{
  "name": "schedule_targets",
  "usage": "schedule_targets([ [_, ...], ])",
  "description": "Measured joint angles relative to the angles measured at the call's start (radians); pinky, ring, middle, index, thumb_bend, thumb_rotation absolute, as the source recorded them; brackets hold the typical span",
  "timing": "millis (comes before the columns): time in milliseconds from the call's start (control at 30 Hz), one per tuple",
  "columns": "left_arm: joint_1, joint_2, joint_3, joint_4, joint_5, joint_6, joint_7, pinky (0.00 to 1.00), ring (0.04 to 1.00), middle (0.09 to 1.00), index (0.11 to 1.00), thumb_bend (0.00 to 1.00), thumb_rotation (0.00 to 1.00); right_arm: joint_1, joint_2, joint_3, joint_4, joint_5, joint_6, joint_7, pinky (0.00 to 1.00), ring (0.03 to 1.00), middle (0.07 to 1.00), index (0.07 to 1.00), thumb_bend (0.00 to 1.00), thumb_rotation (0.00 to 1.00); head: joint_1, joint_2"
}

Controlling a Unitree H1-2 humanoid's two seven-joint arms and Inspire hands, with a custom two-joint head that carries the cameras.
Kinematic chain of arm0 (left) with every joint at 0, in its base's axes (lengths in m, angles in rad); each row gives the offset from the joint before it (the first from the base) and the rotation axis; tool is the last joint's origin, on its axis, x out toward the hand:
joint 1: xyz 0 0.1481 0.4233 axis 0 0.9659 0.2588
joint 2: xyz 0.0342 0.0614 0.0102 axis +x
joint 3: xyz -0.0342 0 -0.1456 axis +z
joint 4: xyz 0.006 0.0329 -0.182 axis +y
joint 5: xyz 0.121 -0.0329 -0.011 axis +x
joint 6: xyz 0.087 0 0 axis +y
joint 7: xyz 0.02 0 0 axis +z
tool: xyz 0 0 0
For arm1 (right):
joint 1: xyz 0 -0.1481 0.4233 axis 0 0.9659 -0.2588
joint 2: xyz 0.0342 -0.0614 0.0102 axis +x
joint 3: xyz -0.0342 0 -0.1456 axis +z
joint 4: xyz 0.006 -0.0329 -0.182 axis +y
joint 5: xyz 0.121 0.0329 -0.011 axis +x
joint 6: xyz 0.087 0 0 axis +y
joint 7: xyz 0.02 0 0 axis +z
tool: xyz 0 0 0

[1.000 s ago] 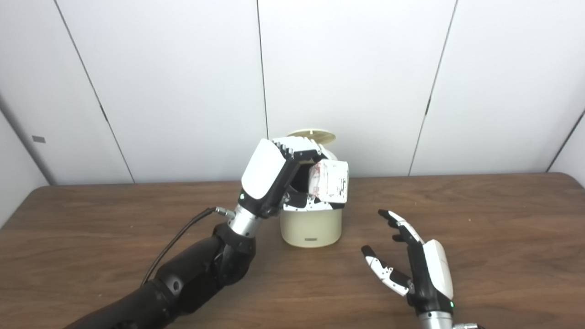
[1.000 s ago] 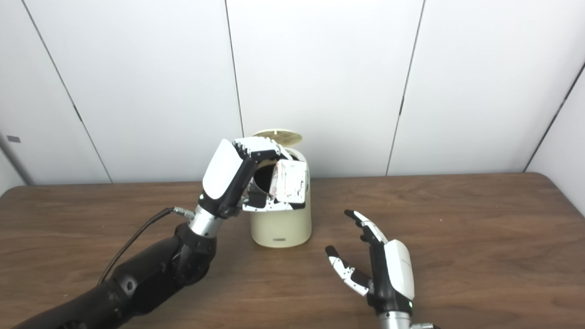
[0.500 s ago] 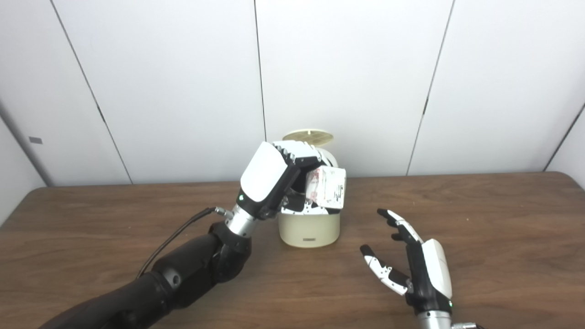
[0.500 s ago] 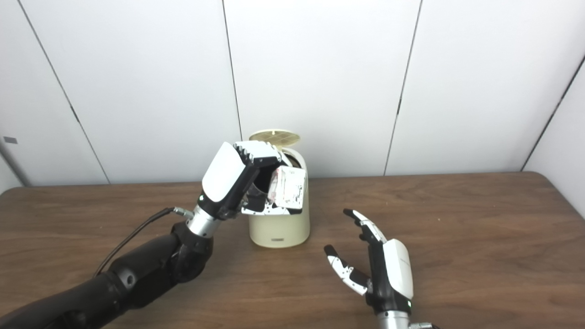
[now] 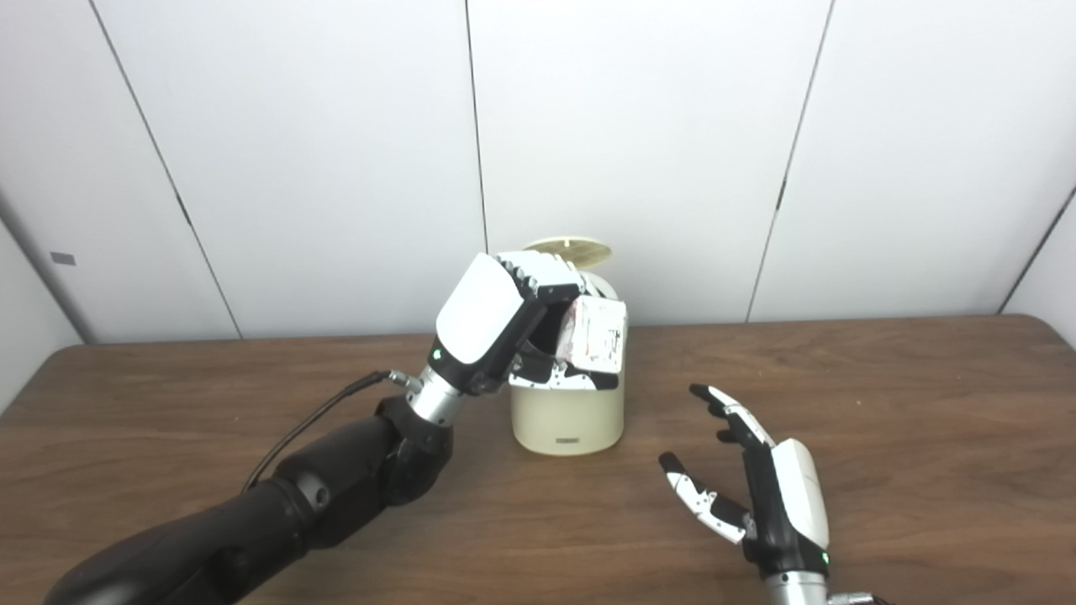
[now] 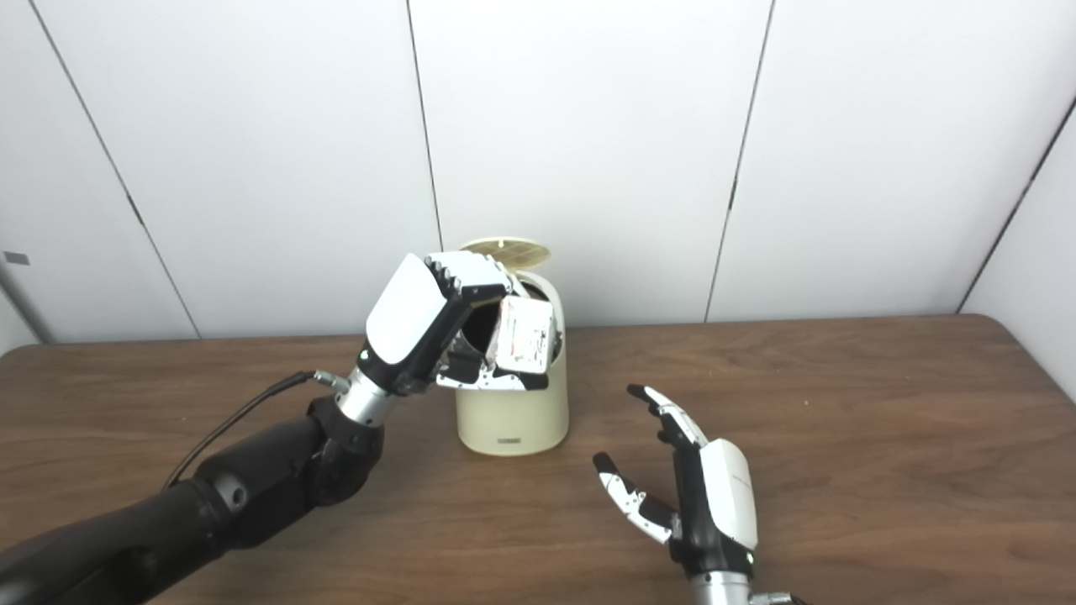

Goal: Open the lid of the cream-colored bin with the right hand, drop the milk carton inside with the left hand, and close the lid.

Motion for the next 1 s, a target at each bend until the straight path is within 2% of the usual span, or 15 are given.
schedule_targets([
  [100, -0.005, 0.0, -0.008, 0.011, 0.0, -0.001, 0.011, 0.43, 0.492, 0.479, 0.458, 0.5, 0.0, 0.001, 0.001, 0.0, -0.001, 0.0, 0.001, 0.004, 0.69, 0.809, 0.832, 0.806, 0.23, 0.31, -0.005, -0.003],
  [233, -0.007, 0.0, -0.01, 0.018, -0.001, -0.007, 0.015, 0.44, 0.501, 0.479, 0.451, 0.5, 0.0, 0.001, 0.001, 0.0, -0.001, -0.003, 0.001, 0.004, 0.7, 0.812, 0.836, 0.811, 0.22, 0.38, -0.002, -0.002],
  [400, -0.017, 0.0, -0.012, 0.038, 0.0, -0.011, 0.018, 0.45, 0.497, 0.479, 0.454, 0.5, 0.0, 0.001, 0.001, -0.001, -0.001, -0.003, 0.0, 0.005, 0.69, 0.807, 0.832, 0.806, 0.23, 0.35, -0.002, -0.002],
  [700, -0.045, 0.0, -0.018, 0.081, 0.019, -0.012, 0.03, 0.43, 0.495, 0.474, 0.459, 0.5, 0.0, 0.001, 0.001, -0.002, 0.0, -0.003, 0.0, 0.005, 0.69, 0.809, 0.832, 0.807, 0.23, 0.35, -0.002, -0.009],
  [867, -0.055, 0.001, -0.018, 0.083, 0.023, -0.011, 0.028, 0.43, 0.501, 0.474, 0.457, 0.5, 0.0, 0.002, 0.001, -0.002, 0.001, -0.003, 0.0, 0.004, 0.7, 0.812, 0.836, 0.811, 0.23, 0.3, -0.002, -0.009],
  [1000, -0.059, 0.005, -0.019, 0.083, 0.023, -0.011, 0.027, 0.44, 0.507, 0.475, 0.455, 0.5, 0.0, 0.002, 0.001, -0.002, 0.0, -0.003, 0.0, 0.004, 0.7, 0.811, 0.836, 0.81, 0.23, 0.31, -0.002, -0.009],
])
